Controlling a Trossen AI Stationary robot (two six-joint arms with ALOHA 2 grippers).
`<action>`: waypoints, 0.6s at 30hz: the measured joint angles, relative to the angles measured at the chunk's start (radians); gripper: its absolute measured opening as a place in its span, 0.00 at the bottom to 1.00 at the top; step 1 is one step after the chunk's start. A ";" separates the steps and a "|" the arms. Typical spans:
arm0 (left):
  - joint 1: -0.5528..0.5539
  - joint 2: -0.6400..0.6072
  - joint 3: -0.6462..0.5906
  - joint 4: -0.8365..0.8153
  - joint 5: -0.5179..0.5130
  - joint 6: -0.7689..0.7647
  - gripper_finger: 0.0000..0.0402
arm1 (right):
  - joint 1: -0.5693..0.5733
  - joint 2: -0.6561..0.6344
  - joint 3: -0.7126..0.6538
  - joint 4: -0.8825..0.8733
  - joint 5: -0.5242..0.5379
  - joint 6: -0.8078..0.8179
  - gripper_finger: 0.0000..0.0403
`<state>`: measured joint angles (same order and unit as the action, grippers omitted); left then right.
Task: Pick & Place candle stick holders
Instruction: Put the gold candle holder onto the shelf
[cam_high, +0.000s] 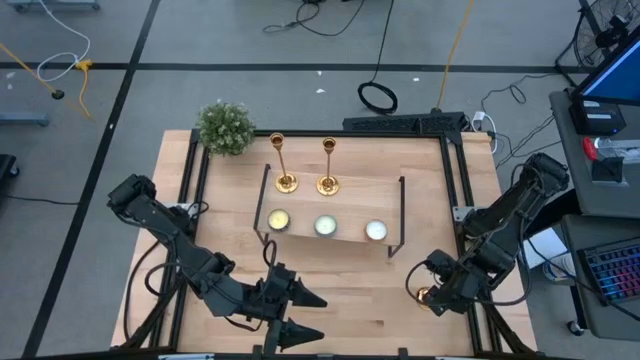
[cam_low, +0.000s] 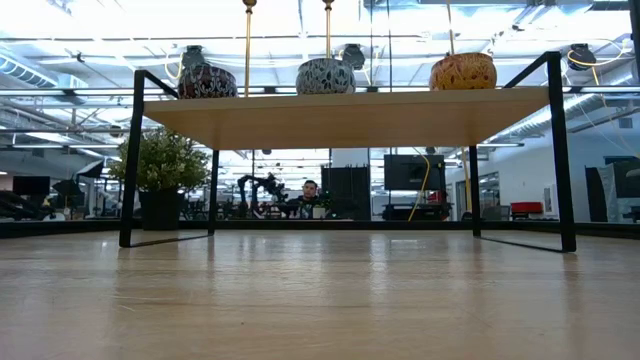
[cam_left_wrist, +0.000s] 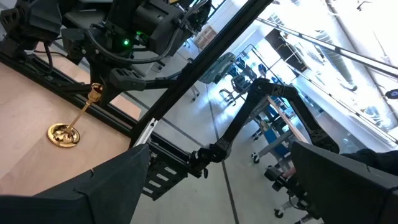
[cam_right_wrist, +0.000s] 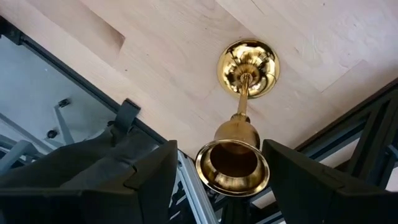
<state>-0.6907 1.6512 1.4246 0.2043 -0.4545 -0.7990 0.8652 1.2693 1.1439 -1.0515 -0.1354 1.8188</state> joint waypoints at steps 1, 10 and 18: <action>0.000 0.000 0.000 0.000 0.000 0.000 0.99 | 0.000 -0.001 0.000 0.000 0.000 0.001 0.57; -0.002 0.000 0.000 0.000 0.000 -0.006 0.99 | 0.001 -0.001 0.000 -0.005 -0.049 0.001 0.56; -0.001 0.000 0.000 0.000 -0.001 -0.005 0.99 | 0.001 -0.001 0.000 -0.008 -0.024 -0.001 0.42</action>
<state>-0.6918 1.6512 1.4246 0.2043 -0.4553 -0.8040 0.8658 1.2682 1.1441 -1.0595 -0.1590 1.8173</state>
